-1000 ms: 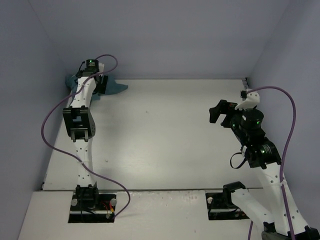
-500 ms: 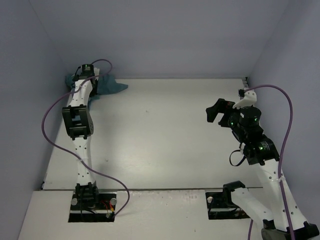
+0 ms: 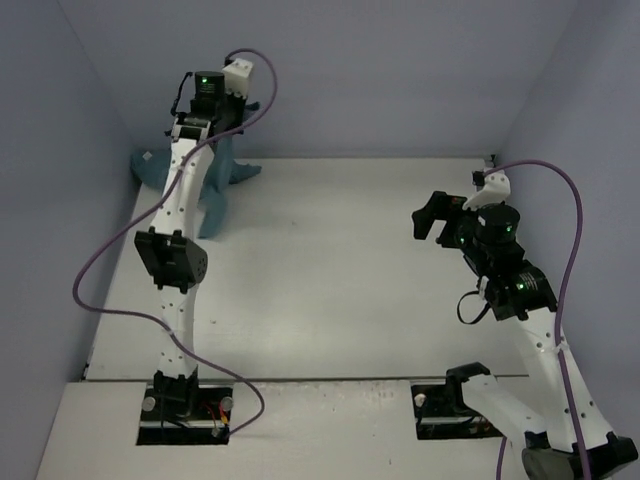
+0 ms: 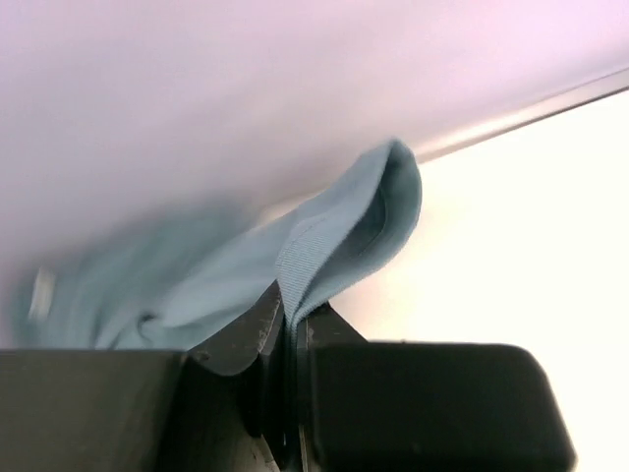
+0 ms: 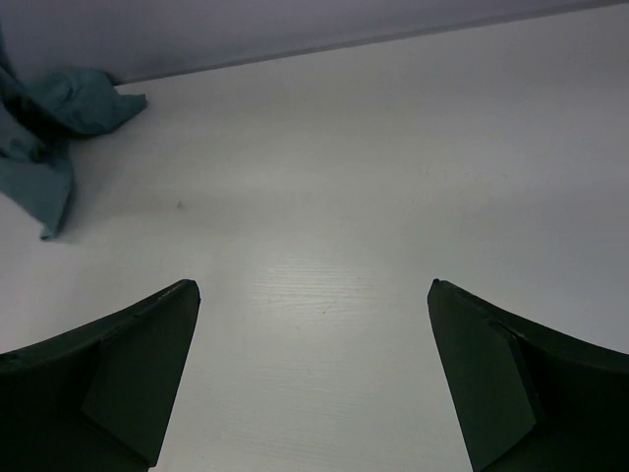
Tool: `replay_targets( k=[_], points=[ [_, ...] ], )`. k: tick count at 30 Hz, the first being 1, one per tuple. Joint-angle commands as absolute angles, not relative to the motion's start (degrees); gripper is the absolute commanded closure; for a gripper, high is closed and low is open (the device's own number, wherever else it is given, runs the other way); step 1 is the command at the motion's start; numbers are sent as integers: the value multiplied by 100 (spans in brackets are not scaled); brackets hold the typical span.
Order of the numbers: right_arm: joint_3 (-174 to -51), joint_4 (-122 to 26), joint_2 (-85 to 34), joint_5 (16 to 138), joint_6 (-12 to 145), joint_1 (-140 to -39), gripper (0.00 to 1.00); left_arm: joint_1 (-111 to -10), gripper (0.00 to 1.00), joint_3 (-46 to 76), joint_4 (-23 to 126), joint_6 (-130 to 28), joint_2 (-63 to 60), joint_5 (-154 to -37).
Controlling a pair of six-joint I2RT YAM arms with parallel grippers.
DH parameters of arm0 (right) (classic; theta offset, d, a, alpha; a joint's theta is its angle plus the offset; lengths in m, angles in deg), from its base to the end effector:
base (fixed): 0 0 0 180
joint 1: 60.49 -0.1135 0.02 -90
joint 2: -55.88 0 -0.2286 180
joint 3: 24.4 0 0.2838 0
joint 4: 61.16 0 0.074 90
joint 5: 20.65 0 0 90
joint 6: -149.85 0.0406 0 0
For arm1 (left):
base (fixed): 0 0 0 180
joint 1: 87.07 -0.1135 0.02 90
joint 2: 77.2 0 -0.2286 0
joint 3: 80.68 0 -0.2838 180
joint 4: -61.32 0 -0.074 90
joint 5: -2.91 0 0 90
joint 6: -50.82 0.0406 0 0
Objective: Fold and stack the t-shirts
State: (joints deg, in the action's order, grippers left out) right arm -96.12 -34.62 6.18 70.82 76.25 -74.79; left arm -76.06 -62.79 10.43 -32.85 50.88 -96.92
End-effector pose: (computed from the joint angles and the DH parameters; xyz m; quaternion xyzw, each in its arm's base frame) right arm 0.2415 0.0626 0.3852 0.0048 0.7344 0.1887 0.6519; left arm 0.4947 -0.1033 0.4192 0.1711 0.7833 -0.0930 0.5903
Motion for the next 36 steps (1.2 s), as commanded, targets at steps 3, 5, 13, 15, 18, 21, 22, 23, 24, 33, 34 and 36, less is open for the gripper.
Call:
replay_targets(
  k=[3, 5, 13, 15, 18, 21, 22, 23, 24, 33, 34, 36],
  points=[
    [-10011, -3814, 614, 6883, 7295, -7508, 0, -7046, 100, -5759, 1549, -3614, 2624, -11467],
    [-9984, -3806, 629, 6765, 7246, -7508, 0, -6877, 100, -4764, 1600, -3516, 1891, -11584],
    [-9773, -3818, 557, 6850, 7269, -7516, 1, -6773, 100, -540, 2418, -4103, -979, -11299],
    [-9653, -3823, 435, 6883, 7326, -7516, 1, -6781, 100, 351, 2301, -4309, -1618, -10950],
    [-9558, -3836, 86, 7205, 7378, -7516, 5, -6780, 100, 1353, 1982, -4457, -2414, -10255],
    [-9537, -3892, -498, 7266, 7501, -7542, 7, -6782, 100, 2351, 1960, -4779, -3031, -9640],
    [-9532, -3917, -730, 7250, 7607, -7555, 10, -6782, 100, 2649, 2004, -4983, -3178, -9518],
    [-9532, -3938, -902, 7262, 7712, -7565, 13, -6784, 100, 2824, 2050, -5154, -3265, -9364],
    [-9532, -3968, -1101, 7267, 7782, -7580, 15, -6789, 100, 3012, 2090, -5254, -3375, -9294],
    [-10019, -4173, -3647, 6971, 8183, -8085, 27, -6791, 100, 3762, 1925, -5736, -3992, -8868],
    [-10155, -4222, -3883, 6833, 8119, -8188, 27, -6791, 100, 3784, 1849, -5753, -4041, -8809],
    [-10418, -4267, -4482, 6735, 8010, -8318, 27, -6782, 100, 3807, 1714, -5783, -4112, -8721]
  ],
)
